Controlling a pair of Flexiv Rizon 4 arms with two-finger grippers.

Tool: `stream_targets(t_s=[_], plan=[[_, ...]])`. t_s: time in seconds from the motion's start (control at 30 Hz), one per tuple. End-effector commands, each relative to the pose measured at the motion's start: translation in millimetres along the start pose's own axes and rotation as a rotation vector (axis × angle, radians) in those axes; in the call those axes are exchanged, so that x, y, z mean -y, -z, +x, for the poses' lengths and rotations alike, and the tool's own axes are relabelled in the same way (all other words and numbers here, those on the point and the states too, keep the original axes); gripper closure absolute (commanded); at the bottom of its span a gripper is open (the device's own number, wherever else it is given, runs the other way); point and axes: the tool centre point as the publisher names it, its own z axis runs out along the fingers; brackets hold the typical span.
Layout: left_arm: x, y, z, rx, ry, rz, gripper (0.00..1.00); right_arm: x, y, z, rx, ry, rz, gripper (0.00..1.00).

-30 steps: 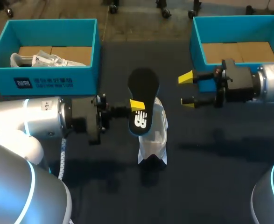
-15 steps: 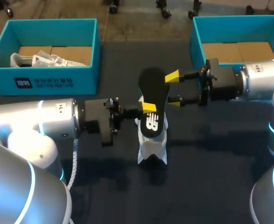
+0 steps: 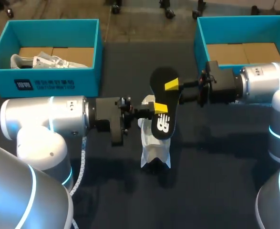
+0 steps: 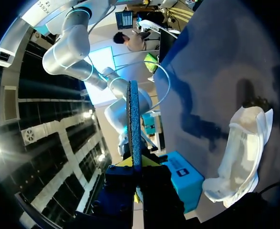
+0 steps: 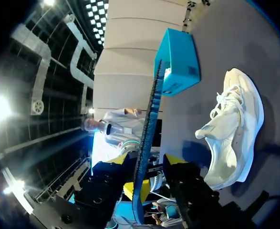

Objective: Take the shoe out of the shoebox, open the shoe tongue, remove and reinsert the insole, then place the shoe into the shoebox

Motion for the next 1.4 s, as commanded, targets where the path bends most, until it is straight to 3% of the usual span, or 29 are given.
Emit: stream_targets(t_s=[0.03, 0.07, 0.1, 0.37, 0.4, 0.43, 0.47, 0.53, 0.77, 1.4], plan=[[3, 1, 2.4, -0.002, -0.01, 0.004, 1.0, -0.9, -1, 0.4, 0.003, 0.002, 0.002, 0.75], [3, 2, 3.2, -0.002, -0.011, 0.005, 1.0, -1.0, 0, 0.5, 0.003, 0.003, 0.002, 0.84], [3, 2, 4.2, -0.007, -0.012, 0.004, 1.0, -1.1, 0, 0.6, 0.004, 0.005, 0.003, 1.0], [4, 3, 6.3, -0.026, 0.0, -0.004, 1.0, -1.6, 1, -1.1, 0.009, 0.007, 0.003, 1.0], [4, 3, 6.3, -0.033, 0.006, -0.008, 0.95, -1.9, 2, -1.0, 0.01, 0.008, 0.004, 1.0], [4, 3, 6.3, -0.035, 0.007, -0.01, 0.71, -1.9, 2, -0.9, 0.011, 0.008, 0.006, 1.0], [4, 3, 6.2, -0.035, 0.007, -0.011, 0.6, -1.7, 3, -0.9, 0.012, 0.008, 0.006, 1.0], [4, 2, 6.7, -0.043, 0.012, -0.019, 0.0, -1.1, 4, -1.1, 0.012, 0.007, 0.009, 1.0], [3, 3, 6.7, -0.075, 0.031, -0.027, 0.0, 0.4, 7, -3.3, 0.011, 0.003, 0.013, 1.0], [-15, 44, 4.4, -0.176, 0.059, 0.007, 0.0, 11.6, 24, -8.9, 0.016, -0.027, 0.029, 1.0]])
